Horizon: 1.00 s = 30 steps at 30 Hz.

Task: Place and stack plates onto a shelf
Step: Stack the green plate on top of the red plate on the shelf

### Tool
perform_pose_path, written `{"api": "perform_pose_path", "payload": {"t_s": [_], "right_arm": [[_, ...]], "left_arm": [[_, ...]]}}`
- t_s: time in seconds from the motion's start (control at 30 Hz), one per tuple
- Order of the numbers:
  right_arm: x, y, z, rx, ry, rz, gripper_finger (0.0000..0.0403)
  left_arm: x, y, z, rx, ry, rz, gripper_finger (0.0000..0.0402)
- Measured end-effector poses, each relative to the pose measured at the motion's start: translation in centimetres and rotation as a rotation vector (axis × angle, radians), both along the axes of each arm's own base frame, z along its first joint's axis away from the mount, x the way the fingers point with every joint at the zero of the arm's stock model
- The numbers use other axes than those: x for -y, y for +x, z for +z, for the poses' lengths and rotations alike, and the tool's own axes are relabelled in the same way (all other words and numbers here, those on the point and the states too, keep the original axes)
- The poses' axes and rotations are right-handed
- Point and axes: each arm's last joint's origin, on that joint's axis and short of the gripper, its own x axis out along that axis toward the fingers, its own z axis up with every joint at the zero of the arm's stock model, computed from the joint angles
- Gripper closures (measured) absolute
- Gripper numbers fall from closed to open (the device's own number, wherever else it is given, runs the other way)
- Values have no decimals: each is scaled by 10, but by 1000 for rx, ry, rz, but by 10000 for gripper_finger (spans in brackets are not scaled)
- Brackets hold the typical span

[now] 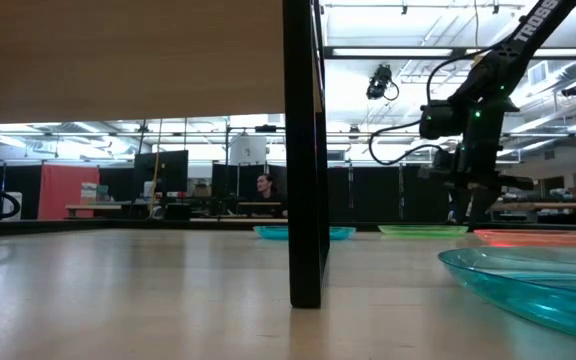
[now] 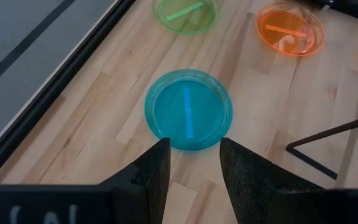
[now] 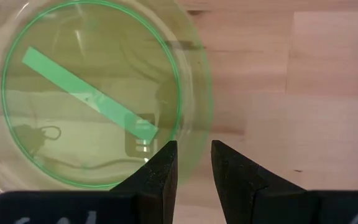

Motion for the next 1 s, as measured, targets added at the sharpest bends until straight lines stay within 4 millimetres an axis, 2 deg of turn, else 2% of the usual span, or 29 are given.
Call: {"api": "perform_pose_path", "payload": {"t_s": [0.23, 0.67, 1.0], "right_arm": [[-5, 3, -6, -9, -30, 0, 298], [-13, 1, -23, 79, -37, -23, 298], [-11, 2, -24, 110, -62, -32, 298]], "left_arm": [[0, 0, 0, 0, 0, 0, 255], [0, 0, 0, -1, 0, 0, 255], [0, 0, 0, -1, -1, 1, 255]]}}
